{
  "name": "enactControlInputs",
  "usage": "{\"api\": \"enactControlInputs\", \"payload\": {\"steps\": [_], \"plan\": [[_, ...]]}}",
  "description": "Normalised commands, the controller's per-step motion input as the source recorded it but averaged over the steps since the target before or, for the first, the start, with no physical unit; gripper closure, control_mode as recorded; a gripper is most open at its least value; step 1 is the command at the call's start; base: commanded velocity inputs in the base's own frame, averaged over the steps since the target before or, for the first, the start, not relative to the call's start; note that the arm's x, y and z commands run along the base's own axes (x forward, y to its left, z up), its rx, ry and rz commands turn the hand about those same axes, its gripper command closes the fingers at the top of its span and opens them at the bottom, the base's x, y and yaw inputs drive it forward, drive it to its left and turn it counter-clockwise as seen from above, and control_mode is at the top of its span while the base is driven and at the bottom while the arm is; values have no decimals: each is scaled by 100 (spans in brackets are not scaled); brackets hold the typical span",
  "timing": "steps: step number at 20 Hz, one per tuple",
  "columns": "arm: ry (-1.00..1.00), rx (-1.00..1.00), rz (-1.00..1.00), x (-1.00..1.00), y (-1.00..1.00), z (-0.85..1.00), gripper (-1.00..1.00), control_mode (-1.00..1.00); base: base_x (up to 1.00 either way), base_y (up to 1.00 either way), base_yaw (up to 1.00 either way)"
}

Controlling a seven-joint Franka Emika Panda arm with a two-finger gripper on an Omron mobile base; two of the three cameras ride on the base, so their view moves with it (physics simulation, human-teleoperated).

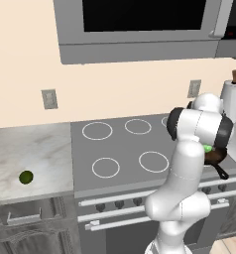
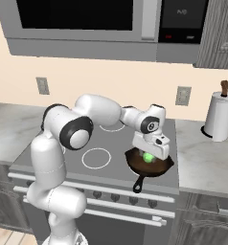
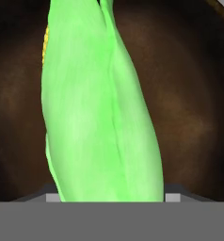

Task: Put the corn and lime in the pan. Then turn on the front right burner and set the heat to medium.

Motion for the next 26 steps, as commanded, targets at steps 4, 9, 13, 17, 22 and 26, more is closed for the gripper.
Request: {"api": "enactControlInputs", "payload": {"steps": [4, 9, 13, 17, 22, 26], "plan": [[3, 0, -1, 2, -1, -4, -100, -100, 0, 0, 0], [0, 0, 0, -5, 0, 0, -100, -100, 0, 0, 0], [-4, 0, 0, -19, 0, 0, -100, -100, 0, 0, 0], [-8, 0, 0, -41, 0, 11, -100, -100, 0, 0, 0], [-10, 0, 0, -54, 20, 46, -100, -100, 0, 0, 0], [-14, 0, 0, -67, 70, 63, -100, -100, 0, 0, 0]]}}
